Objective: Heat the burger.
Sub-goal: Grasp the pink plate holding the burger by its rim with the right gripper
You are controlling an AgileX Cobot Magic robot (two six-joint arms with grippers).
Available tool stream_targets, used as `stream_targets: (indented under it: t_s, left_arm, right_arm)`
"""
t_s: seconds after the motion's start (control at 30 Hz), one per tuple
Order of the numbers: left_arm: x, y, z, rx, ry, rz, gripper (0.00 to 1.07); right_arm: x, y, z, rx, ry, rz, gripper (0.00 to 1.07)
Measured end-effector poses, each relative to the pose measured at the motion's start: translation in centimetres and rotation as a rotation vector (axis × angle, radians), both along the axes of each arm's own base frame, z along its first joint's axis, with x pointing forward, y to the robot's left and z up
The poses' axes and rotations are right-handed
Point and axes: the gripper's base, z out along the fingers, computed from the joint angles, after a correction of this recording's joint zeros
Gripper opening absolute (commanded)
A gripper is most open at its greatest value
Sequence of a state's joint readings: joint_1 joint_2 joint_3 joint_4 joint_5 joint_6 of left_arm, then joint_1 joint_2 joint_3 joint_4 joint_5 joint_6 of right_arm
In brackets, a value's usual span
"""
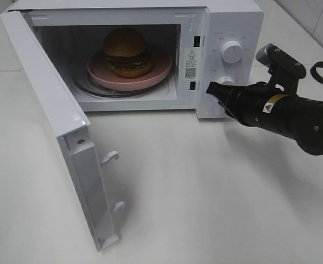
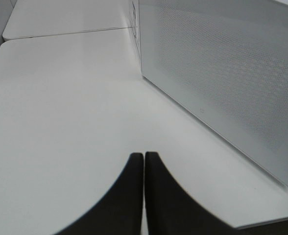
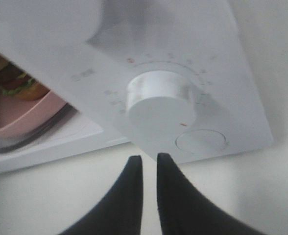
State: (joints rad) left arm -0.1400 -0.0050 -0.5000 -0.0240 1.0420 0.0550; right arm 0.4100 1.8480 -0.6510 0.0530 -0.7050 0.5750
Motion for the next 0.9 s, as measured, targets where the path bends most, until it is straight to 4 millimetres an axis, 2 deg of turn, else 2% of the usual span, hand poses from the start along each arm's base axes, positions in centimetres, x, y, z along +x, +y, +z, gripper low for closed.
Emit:
stream_targets:
  t_s: [0.33, 0.47, 0.73, 0.9]
  left_arm:
    - [0.0, 0.0, 0.0, 0.0, 0.0, 0.0, 0.0]
    - [0.0, 0.0, 0.0, 0.0, 0.0, 0.0, 0.0]
    - [0.0, 0.0, 0.0, 0.0, 0.0, 0.0, 0.0]
    - [0.0, 0.0, 0.0, 0.0, 0.0, 0.0, 0.0]
  right_arm:
    - [-0.5, 0.9, -0.1, -0.277, -0.121, 0.294, 0.11]
    - [-0.7, 0.9, 0.0, -0.313, -0.111, 0.336, 0.11]
    - [-1.7, 0.5, 1.9, -0.416, -0.073, 0.412, 0.13]
    - [-2.8, -0.4, 2.9, -0.506, 0.022, 0.431, 0.13]
